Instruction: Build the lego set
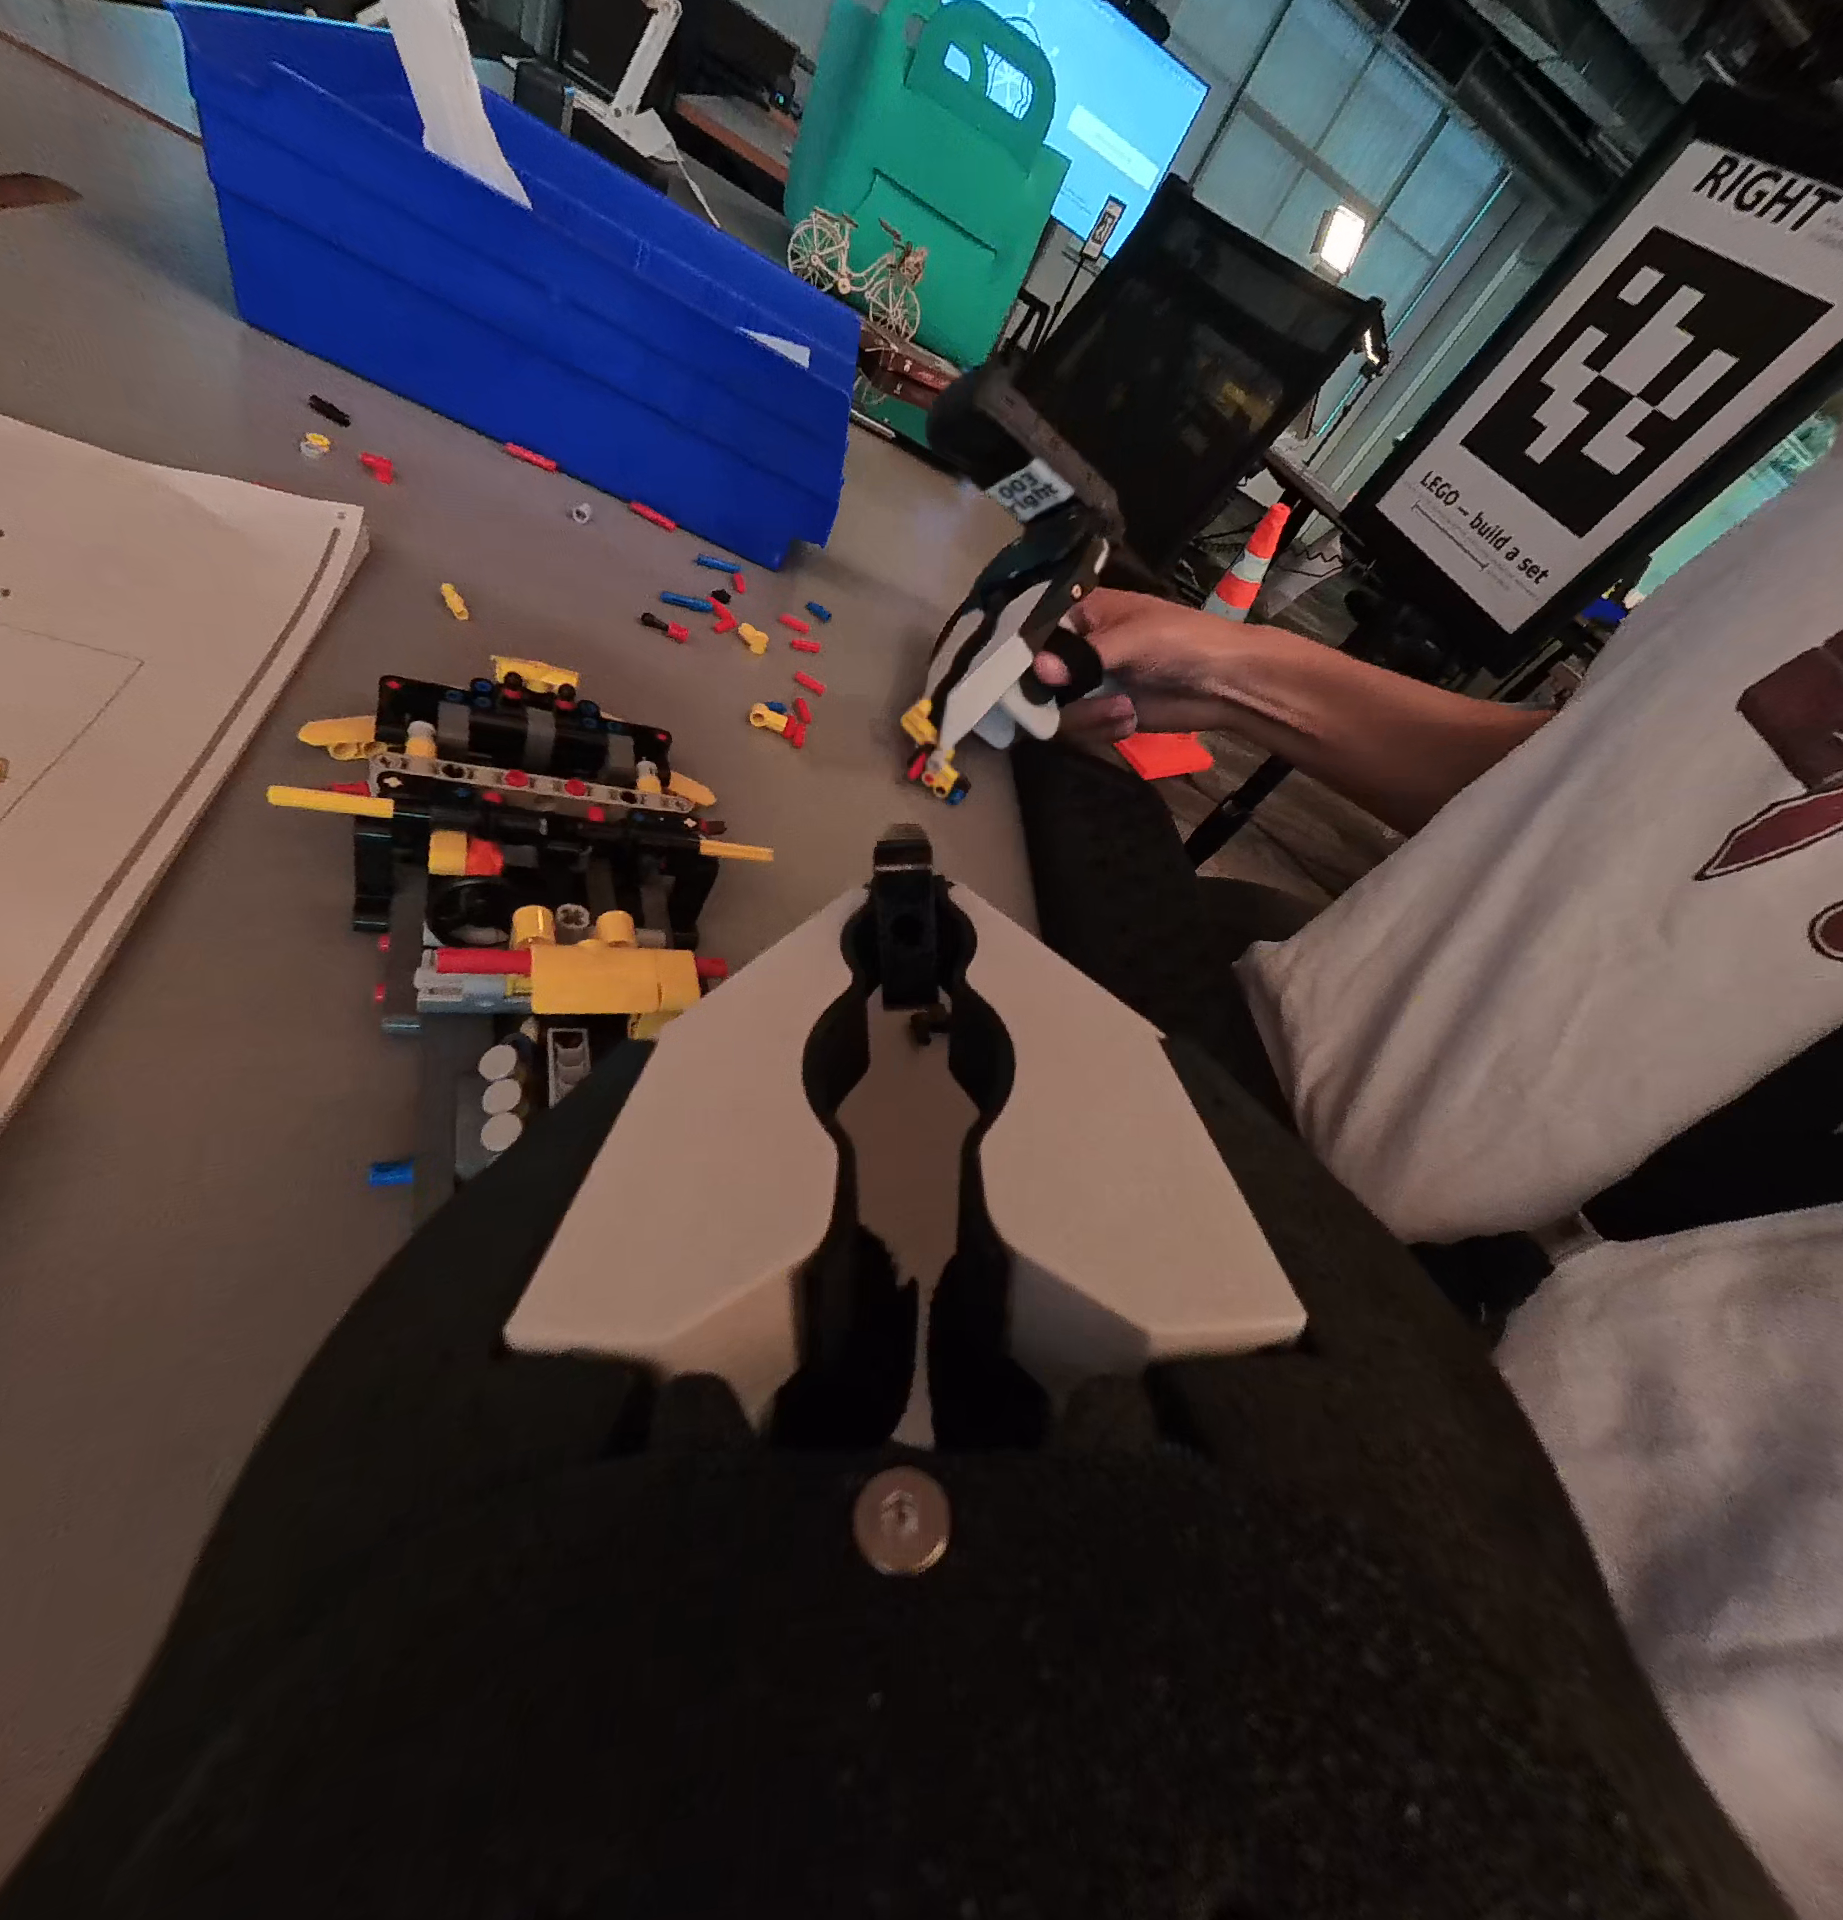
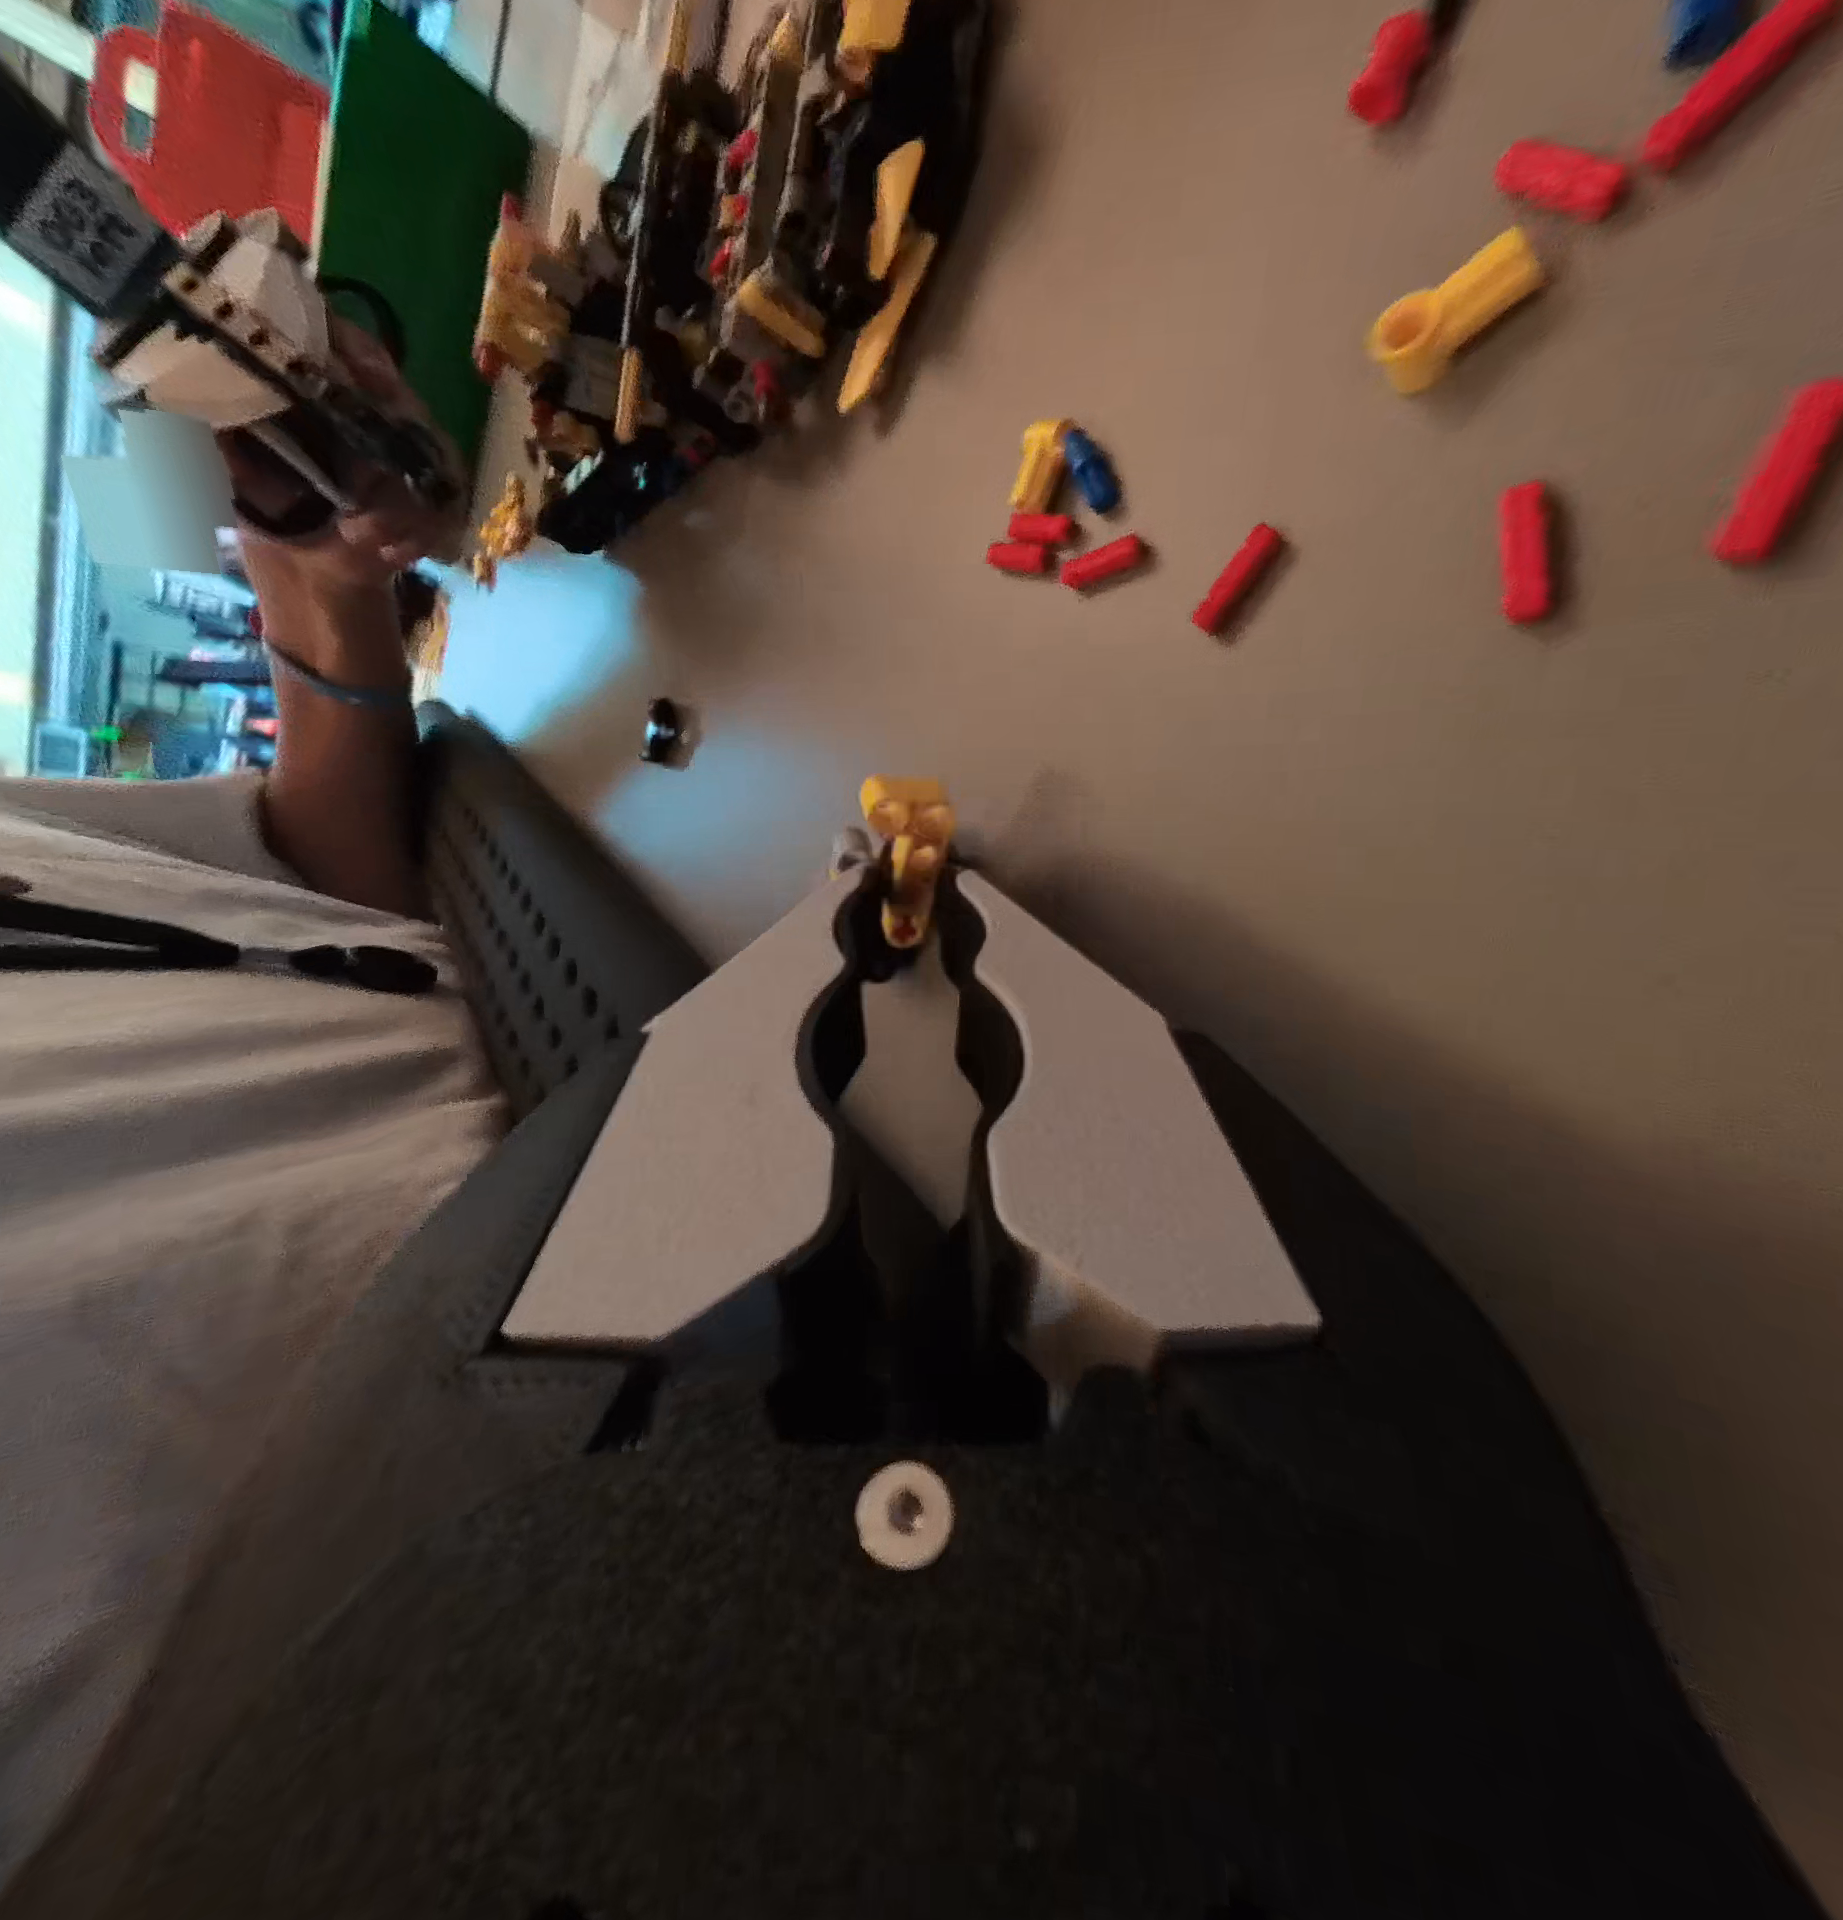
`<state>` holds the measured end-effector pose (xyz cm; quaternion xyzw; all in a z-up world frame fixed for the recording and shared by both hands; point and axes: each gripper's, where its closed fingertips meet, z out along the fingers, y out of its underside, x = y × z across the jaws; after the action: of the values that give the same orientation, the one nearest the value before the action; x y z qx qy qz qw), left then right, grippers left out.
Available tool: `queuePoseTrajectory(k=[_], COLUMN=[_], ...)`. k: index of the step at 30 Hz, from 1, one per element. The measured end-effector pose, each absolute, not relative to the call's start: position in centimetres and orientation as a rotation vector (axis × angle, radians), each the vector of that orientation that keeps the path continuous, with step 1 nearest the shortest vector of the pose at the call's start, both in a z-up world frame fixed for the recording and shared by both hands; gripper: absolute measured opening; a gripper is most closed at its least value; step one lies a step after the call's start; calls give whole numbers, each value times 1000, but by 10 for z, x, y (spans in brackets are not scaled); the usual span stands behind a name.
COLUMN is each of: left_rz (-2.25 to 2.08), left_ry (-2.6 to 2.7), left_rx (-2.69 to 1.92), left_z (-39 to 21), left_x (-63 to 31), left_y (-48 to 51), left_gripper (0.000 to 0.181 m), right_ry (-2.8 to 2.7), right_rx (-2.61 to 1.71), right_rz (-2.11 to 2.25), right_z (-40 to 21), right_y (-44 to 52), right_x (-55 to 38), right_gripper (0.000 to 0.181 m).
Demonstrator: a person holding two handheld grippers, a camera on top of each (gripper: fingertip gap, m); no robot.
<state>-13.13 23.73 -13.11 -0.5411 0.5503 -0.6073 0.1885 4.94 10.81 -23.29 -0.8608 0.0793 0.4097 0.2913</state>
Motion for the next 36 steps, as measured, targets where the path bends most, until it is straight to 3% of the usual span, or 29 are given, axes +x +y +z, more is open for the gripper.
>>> queuePoseTrajectory(k=[6,15,18,26,36], left_rz=[-1710,-2068,-2287,-2641,-2701], left_ry=[1538,1312,1300,1235,1184], left_rx=[-1517,-1396,-1309,-1049,-935], left_z=[-130,-92,-75,-42,-33], left_x=[-128,-120,-132,-158,-172], left_y=[235,216,205,192,203], left_gripper=[8,7,7,7,7], right_ry=[62,-132,-328,-523,-503], right_rx=[-2264,-1484,-1397,-1150,-1064], right_rz=[976,1175,1168,1773,1797], right_z=[-212,-55,-53,-39,-32], right_y=[127,197,215,232,241], right_x=[40,-29,-56,-136,-153], right_gripper=[7,6,6,7,7])
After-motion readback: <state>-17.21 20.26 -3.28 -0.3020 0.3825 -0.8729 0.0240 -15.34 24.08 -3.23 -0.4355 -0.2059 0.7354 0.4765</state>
